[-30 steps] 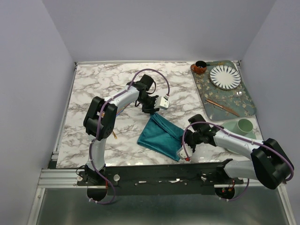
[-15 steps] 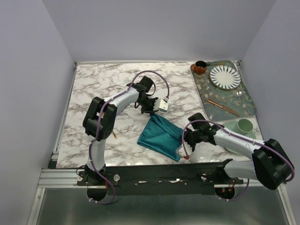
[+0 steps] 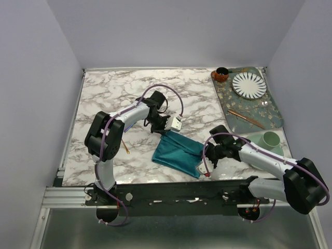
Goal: Fold the napkin into a case and place the utensils inside
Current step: Fold the lower triangle-folded napkin at the center of the board.
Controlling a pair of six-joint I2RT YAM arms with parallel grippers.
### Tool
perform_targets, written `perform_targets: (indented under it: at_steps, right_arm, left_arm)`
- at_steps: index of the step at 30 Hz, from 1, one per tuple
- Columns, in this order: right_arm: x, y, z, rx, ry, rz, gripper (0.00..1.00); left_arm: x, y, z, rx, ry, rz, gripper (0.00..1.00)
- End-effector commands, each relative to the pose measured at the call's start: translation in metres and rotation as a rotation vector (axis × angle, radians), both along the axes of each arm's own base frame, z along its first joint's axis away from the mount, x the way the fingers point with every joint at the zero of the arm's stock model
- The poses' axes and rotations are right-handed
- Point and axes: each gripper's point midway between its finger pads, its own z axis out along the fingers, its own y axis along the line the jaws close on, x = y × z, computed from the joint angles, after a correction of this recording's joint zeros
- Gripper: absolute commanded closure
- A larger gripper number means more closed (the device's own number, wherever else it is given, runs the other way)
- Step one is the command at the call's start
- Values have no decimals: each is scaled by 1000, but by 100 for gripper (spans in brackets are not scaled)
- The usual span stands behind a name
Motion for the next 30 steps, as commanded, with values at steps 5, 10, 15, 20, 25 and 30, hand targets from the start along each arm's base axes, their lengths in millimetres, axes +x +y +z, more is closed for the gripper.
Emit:
perform_targets:
  at_steps: [5, 10, 15, 20, 25, 30]
  right_arm:
    - [-12, -9, -9, -34, 59, -33, 99]
    - [-13, -10, -8, -30, 66, -51, 99]
    - [-18, -12, -5, -23, 69, -48, 99]
    - [-25, -17, -15, -47, 87, -41, 99]
    - [-23, -19, -23, -71, 114, -69, 93]
    - [-16, -20, -23, -80, 113, -100, 79]
  left_arm:
    - [-10, 6, 11, 8, -13, -8, 100]
    - [-20, 11, 11, 19, 2, -11, 100]
    - [-25, 16, 4, 38, 14, -9, 100]
    - [-24, 16, -1, 44, 31, 9, 100]
    - [-29, 19, -10, 69, 52, 7, 100]
    - [-34, 19, -14, 86, 69, 3, 100]
